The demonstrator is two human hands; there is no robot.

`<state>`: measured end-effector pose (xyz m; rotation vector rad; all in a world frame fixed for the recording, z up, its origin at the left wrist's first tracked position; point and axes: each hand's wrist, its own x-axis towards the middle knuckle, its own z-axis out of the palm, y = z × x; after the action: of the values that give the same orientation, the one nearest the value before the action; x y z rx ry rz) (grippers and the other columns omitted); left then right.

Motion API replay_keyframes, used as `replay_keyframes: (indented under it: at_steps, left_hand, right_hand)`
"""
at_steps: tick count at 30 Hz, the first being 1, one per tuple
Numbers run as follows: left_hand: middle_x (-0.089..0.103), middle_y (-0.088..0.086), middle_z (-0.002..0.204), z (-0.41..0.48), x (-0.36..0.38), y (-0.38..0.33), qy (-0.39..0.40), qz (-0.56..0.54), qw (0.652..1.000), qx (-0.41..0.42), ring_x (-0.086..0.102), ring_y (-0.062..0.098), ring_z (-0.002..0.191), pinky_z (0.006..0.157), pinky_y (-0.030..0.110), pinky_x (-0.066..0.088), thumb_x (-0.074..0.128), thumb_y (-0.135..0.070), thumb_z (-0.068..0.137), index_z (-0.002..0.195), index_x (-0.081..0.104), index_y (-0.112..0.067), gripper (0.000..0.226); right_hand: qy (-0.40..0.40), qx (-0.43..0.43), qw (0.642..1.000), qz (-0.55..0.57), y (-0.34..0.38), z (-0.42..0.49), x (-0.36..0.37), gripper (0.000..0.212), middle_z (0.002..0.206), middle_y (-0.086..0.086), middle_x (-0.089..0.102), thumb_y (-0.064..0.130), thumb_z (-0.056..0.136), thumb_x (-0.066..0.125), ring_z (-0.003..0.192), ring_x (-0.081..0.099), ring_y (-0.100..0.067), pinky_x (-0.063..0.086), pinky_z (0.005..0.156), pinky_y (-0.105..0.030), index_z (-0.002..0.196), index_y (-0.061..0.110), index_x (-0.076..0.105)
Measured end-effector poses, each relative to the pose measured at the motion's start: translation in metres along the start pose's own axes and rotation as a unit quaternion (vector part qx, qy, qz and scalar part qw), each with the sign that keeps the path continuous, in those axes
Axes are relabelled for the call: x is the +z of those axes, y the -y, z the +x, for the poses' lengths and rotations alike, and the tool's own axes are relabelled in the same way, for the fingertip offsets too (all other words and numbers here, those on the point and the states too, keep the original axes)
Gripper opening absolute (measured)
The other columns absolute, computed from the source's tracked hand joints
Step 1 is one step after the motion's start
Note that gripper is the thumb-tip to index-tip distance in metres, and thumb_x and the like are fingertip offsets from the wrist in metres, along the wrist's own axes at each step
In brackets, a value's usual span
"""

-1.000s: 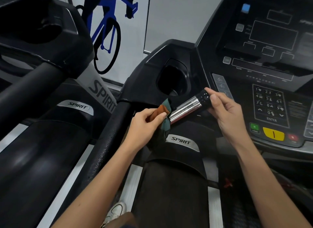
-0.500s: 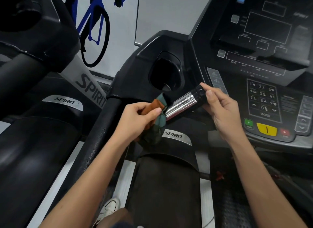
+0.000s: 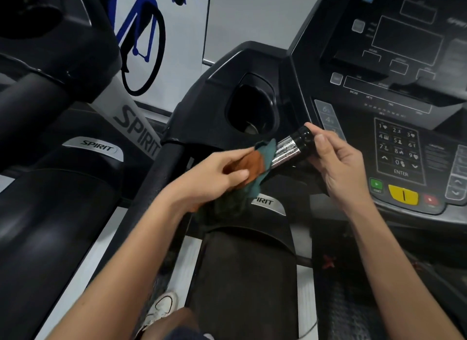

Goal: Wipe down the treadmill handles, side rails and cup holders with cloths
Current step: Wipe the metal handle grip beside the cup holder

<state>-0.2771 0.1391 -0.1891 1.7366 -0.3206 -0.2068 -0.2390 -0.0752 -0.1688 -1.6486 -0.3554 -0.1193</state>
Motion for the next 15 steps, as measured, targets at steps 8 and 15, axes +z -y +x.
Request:
replay_keyframes:
  at_steps: [8,15]
  left_hand:
    - [0.064,-0.016,0.090,-0.003,0.007,0.014,-0.206,0.052,0.977,0.033,0.059,-0.003,0.078,0.075,0.017,0.044,0.068,-0.007,0.081,0.101,0.068,-0.030,0.030]
    - [0.052,-0.010,0.116,0.019,0.039,-0.014,-0.174,0.149,0.964,0.135,0.052,0.018,0.111,0.101,0.040,0.040,0.070,-0.029,0.079,0.129,0.055,-0.027,0.051]
  right_hand:
    - [0.001,0.002,1.000,-0.002,-0.001,0.000,0.001,0.044,0.104,0.006,0.066,0.060,0.067,0.067,0.104,0.062,-0.009,0.050,0.095,-0.028,0.101,0.032,0.071]
    - [0.010,0.003,1.000,-0.019,0.003,-0.002,0.001,0.048,0.121,-0.012,0.060,0.061,0.070,0.064,0.112,0.060,-0.021,0.049,0.097,-0.038,0.106,0.031,0.067]
